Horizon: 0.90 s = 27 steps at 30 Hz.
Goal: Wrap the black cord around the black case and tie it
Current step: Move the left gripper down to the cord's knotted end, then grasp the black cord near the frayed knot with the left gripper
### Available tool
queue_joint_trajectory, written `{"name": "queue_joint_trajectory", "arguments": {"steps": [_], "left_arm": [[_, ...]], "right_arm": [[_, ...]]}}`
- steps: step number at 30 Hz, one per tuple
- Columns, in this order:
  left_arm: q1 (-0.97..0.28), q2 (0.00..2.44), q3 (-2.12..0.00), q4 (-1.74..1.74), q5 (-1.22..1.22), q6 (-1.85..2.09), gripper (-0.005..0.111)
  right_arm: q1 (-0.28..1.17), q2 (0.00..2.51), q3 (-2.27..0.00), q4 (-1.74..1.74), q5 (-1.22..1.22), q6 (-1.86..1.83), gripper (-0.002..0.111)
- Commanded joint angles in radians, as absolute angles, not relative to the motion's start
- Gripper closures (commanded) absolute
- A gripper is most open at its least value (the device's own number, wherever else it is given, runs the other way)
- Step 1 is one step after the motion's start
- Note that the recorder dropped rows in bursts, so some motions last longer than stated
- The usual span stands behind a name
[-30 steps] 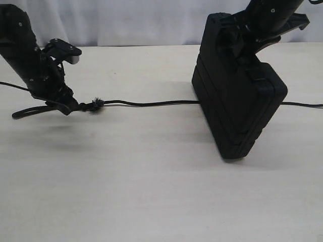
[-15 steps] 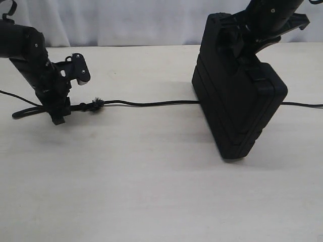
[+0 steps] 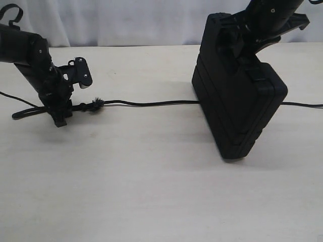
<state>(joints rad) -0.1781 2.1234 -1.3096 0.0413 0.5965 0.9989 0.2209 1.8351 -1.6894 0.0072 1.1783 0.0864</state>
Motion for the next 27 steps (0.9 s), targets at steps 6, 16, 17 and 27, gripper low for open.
{"name": "queue_joint_trajectory", "arguments": {"steps": [6,16,17,27], "left_arm": [[-0.186,2.137,-1.31,-0.071,0.821,0.942,0.107],[-0.186,2.137,-1.31,-0.599,1.038,0.782,0.107],[-0.186,2.137,-1.31,-0.661,1.06,0.784,0.106],[-0.186,2.137,-1.31,-0.819,1.158,0.802,0.056]], "right_arm": [[0.211,1.847,-1.687,-0.013,1.2,0.063,0.104],[0.211,1.847,-1.687,-0.007,1.2,0.063,0.104],[0.211,1.847,-1.687,-0.007,1.2,0.063,0.104],[0.211,1.847,-1.687,-0.007,1.2,0.063,0.104]]}}
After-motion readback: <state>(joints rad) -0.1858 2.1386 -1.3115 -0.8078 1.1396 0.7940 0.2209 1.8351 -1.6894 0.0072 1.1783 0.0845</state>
